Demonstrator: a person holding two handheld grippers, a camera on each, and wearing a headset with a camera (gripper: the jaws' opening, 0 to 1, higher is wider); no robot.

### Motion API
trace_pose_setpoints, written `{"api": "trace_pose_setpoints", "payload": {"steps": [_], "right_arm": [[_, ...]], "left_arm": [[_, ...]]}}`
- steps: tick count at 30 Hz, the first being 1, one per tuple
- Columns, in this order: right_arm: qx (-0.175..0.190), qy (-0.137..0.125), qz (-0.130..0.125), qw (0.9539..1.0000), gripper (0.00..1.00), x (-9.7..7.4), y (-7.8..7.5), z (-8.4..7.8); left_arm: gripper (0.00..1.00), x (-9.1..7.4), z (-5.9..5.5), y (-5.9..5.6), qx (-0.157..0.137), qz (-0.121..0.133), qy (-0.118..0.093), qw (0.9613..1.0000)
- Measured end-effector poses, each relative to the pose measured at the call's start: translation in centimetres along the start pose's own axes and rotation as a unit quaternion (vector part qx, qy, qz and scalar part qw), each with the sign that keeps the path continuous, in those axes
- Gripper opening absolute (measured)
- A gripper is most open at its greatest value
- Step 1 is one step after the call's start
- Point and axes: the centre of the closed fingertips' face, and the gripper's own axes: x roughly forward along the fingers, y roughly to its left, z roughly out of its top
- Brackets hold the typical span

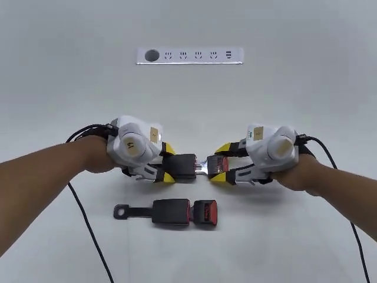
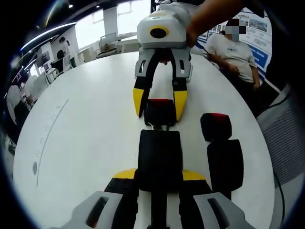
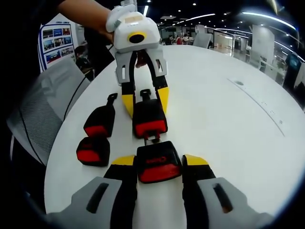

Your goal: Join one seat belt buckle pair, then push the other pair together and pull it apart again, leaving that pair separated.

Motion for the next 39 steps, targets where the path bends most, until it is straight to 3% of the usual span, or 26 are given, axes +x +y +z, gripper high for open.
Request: {"api": "trace_pose_setpoints", "payload": {"steps": [18, 39], "right_arm": [[0.015, -0.010, -0.013, 0.9997, 0.34, 1.1, 0.4, 1.0], [0.016, 0.003, -0.021, 0.9996, 0.34, 1.6, 0.2, 1.2]], "left_arm": [[0.32, 0.0, 0.2, -0.2, -0.003, 0.000, 0.004, 1.0000], [0.33, 0.1, -0.2, 0.1, -0.004, -0.002, 0.007, 1.0000]]}}
